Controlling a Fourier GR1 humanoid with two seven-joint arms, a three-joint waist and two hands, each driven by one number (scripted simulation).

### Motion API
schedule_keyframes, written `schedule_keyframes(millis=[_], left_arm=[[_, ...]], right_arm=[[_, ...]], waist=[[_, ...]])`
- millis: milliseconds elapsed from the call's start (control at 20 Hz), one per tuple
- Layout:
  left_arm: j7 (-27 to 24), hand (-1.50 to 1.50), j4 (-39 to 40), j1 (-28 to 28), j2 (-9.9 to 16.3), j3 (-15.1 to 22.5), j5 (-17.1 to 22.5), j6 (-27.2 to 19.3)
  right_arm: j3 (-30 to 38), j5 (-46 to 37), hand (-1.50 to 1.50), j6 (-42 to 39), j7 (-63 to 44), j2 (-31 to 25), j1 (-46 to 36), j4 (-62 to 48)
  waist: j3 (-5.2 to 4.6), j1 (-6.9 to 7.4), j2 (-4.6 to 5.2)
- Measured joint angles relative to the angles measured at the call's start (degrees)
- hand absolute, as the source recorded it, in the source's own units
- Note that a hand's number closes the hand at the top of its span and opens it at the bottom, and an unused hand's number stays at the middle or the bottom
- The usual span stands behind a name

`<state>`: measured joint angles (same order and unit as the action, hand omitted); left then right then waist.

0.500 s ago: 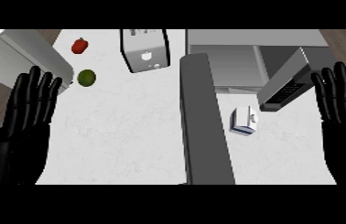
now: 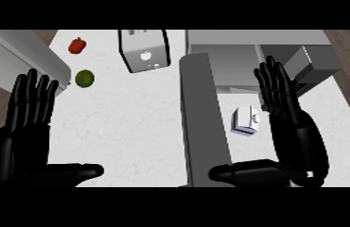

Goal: Pick up the milk, place it into the microwave and close the microwave

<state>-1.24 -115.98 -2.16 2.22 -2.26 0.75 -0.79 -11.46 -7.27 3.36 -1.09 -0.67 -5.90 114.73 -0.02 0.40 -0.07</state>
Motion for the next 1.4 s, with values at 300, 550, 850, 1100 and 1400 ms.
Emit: schedule_keyframes(millis=[300, 550, 850, 1100, 1400], left_arm=[[3.39, -1.5, -5.08, -4.44, 1.15, -3.01, 4.29, 1.57], [2.14, -1.5, -9.28, -11.21, 0.85, -3.99, 6.84, 4.44], [1.08, -1.5, -11.68, -16.01, 1.48, -7.51, 11.27, 8.46], [1.74, -1.5, -14.72, -19.28, 1.4, -9.9, 13.85, 11.02], [2.36, -1.5, -17.38, -21.95, 0.33, -11.69, 15.55, 13.17]], right_arm=[[-4.01, -2.31, -1.5, 1.76, -4.82, 0.27, 0.86, 2.53], [-4.28, -4.8, -1.5, 3.42, -5.44, 0.18, 3.72, 3.78], [-3.45, -6.0, -1.5, 5.03, -3.45, 0.33, 5.66, 0.34], [-1.57, -4.43, -1.5, 4.45, 1.04, 0.17, 6.69, -4.46], [0.51, -2.9, -1.5, 4.99, 5.19, 0.34, 7.75, -9.66]], waist=[[0.01, -0.15, -0.01], [0.01, -0.15, -0.04], [0.02, -0.11, -0.02], [-0.01, -0.06, -0.08], [-0.05, -0.07, -0.14]])
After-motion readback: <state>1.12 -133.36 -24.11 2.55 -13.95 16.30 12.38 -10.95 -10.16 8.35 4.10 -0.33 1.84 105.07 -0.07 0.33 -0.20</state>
